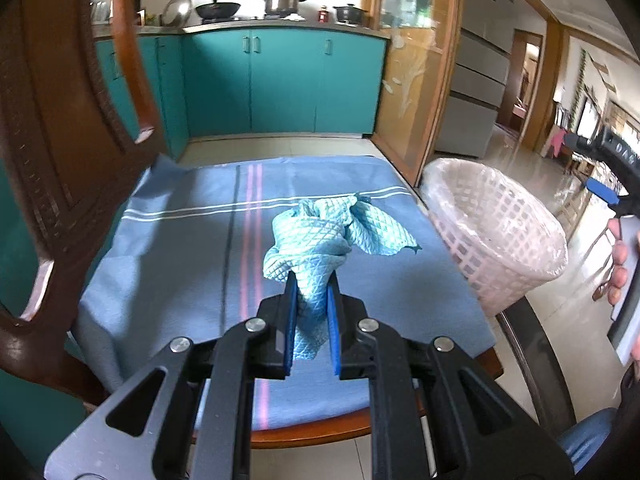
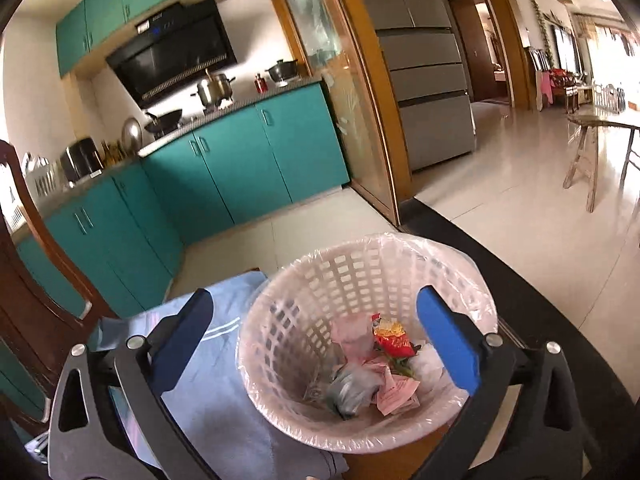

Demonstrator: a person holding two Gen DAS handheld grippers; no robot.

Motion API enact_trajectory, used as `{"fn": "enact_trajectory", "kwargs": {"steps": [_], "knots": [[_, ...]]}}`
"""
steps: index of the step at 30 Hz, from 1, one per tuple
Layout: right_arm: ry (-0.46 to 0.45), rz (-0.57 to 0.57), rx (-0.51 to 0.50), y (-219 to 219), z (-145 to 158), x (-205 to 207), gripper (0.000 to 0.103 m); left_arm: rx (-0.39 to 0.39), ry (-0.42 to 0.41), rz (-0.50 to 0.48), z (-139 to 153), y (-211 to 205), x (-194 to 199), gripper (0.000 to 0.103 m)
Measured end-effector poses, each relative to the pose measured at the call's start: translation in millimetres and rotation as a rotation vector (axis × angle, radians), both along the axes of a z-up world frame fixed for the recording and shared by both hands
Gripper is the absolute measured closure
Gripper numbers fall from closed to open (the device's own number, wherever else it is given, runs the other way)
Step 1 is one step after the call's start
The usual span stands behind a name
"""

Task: Collect trash
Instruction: 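Carry the clear plastic bag into the basket and open the right tool, then carry the blue cloth over the basket and open the left tool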

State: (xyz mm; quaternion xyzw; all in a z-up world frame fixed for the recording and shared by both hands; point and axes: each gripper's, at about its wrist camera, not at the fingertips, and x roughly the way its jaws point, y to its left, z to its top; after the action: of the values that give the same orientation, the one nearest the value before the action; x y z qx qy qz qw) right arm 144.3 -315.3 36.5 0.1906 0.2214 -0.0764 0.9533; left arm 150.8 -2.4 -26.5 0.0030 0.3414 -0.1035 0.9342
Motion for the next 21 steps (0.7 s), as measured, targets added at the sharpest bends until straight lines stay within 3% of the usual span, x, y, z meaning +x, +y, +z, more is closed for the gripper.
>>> {"fn": "enact_trajectory", "kwargs": {"steps": [6,10,12,13,14,16,21], "knots": [[-0.02,-0.032,0.049,-26.6,4.7,-5.7,0.004,-0.014,0.038,-0.081,3.6,-68.2,20.7,0.089],[-0.032,-0.081,0.092,-46.9,5.1,-10.8,0.004,0.001,0.01,-0.187,27.0,-146.6,39.9,0.088],[-0.039,-0.099,0.113,-55.6,6.5,-14.1,0.004,0.002,-0.008,-0.244,41.3,-182.3,49.2,0.082],[-0.043,-0.104,0.119,-57.1,7.4,-15.3,0.004,-0.002,-0.012,-0.261,47.5,-198.1,56.3,0.071],[-0.049,-0.111,0.126,-60.2,8.4,-17.4,0.004,-0.003,-0.009,-0.26,50.8,-208.1,62.6,0.036],[-0.056,-0.117,0.133,-64.8,8.7,-19.2,0.004,-0.005,-0.026,-0.217,56.2,-218.1,69.5,0.007],[-0.051,-0.102,0.132,-63.0,8.6,-18.4,0.004,-0.033,-0.042,-0.17,59.1,-196.2,60.0,0.004]]}}
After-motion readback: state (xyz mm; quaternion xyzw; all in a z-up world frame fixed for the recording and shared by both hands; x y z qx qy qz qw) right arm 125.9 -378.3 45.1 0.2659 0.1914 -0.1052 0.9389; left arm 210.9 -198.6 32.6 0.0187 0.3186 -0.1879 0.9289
